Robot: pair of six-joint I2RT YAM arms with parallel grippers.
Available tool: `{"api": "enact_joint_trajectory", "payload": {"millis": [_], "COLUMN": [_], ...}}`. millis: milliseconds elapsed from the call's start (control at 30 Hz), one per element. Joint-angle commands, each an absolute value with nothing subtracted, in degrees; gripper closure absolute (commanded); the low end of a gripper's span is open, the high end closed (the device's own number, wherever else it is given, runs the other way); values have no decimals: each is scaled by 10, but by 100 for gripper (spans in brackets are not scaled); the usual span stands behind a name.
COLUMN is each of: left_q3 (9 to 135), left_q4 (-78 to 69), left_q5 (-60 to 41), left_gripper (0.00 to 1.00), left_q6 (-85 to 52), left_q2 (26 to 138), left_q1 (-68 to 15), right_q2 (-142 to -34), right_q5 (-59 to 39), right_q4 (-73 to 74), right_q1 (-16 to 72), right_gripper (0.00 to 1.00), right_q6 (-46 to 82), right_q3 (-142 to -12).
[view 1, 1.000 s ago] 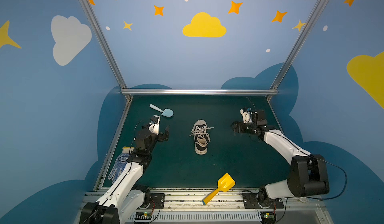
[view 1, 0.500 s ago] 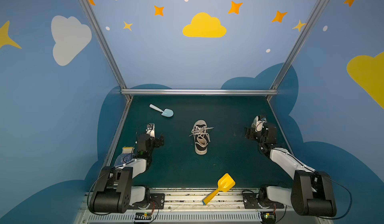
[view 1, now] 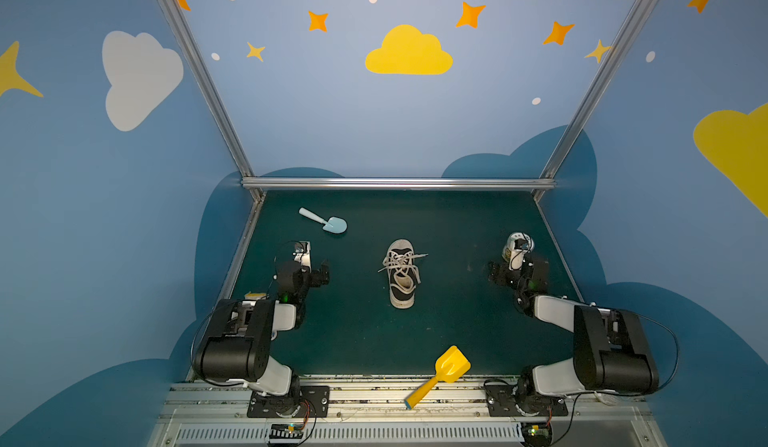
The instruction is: Tie the shoes
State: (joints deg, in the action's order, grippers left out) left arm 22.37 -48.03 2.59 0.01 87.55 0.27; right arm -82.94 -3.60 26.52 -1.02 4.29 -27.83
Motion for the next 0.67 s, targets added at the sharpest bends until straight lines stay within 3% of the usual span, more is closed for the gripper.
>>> {"api": "enact_joint_trajectory", "payload": {"millis": [0, 633], "left_q3": [236, 227], "left_q4": [-450, -454], "left_q5": [34, 61], "left_gripper": [0, 0], "left_q6": [-9, -18], "left_q2": [881, 874], "left_q1": [7, 6], "right_q2": [-829, -833], "right_q5": [-28, 9], "right_q4": [264, 254], "right_q1": [-4, 15], "right_gripper": [12, 12], "right_q6": [48, 44], "right_q3": [-296, -303]}}
